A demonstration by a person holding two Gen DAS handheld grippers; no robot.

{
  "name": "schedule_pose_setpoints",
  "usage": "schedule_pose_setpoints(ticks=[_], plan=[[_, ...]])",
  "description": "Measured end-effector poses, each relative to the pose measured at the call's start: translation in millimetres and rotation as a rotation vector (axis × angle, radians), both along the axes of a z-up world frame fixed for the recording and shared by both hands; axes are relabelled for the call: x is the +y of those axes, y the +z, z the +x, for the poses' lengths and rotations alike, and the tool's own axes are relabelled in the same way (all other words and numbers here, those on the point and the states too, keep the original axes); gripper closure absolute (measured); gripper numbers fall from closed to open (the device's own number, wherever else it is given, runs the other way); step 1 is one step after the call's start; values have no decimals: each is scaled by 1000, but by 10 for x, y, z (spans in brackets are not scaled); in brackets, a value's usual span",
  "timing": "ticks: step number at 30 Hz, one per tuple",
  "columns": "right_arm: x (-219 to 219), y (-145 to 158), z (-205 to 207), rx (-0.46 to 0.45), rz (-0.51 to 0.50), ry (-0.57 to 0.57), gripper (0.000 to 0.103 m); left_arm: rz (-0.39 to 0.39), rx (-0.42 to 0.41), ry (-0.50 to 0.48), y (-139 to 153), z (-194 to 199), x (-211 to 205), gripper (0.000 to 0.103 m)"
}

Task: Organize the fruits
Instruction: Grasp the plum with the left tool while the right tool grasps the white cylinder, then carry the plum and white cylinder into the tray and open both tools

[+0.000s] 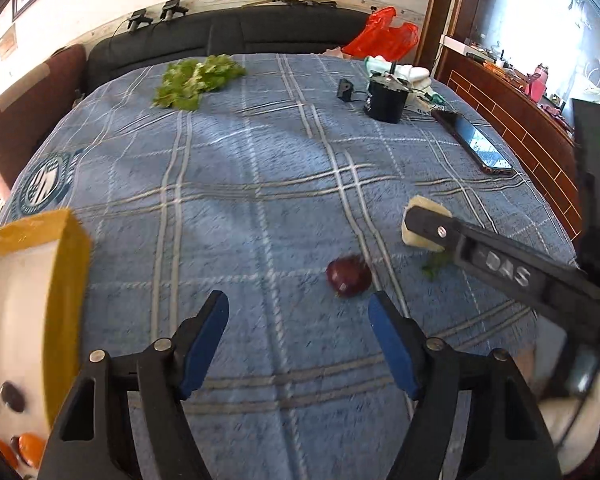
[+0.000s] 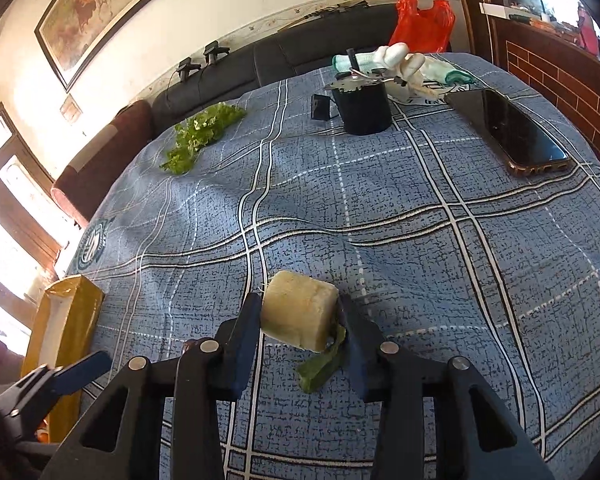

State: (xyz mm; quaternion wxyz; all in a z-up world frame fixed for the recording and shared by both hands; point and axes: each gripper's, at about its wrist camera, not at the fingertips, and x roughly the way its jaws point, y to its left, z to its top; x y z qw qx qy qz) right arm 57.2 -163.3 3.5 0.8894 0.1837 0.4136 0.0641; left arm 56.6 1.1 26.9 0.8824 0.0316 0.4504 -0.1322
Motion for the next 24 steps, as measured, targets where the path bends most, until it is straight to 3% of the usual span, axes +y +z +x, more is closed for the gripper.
schedule_pose_setpoints(ticks=[5, 6, 7, 9, 11, 17, 24], plan=[[-129, 21, -49, -3, 48, -22, 61, 39, -8, -40, -150, 169, -239, 32], [-144, 23, -49, -3, 57, -24, 61, 42, -4, -46, -175, 189, -261, 36], [-153, 27, -45, -2, 62, -25, 61, 44, 6, -56, -213, 210, -292, 40], [-156, 37, -49, -4, 68, -25, 61, 43, 18, -64, -266, 224, -324, 63], [-144, 48, -58, -10, 64, -24, 61, 48, 4, -61, -261, 213, -336, 76], [-102, 65, -90, -21, 45, -20, 61, 32, -20, -29, -147, 104, -233, 76], [-20, 114, -142, -52, 36, 1, 61, -36, -49, 41, 173, -250, 205, 76]])
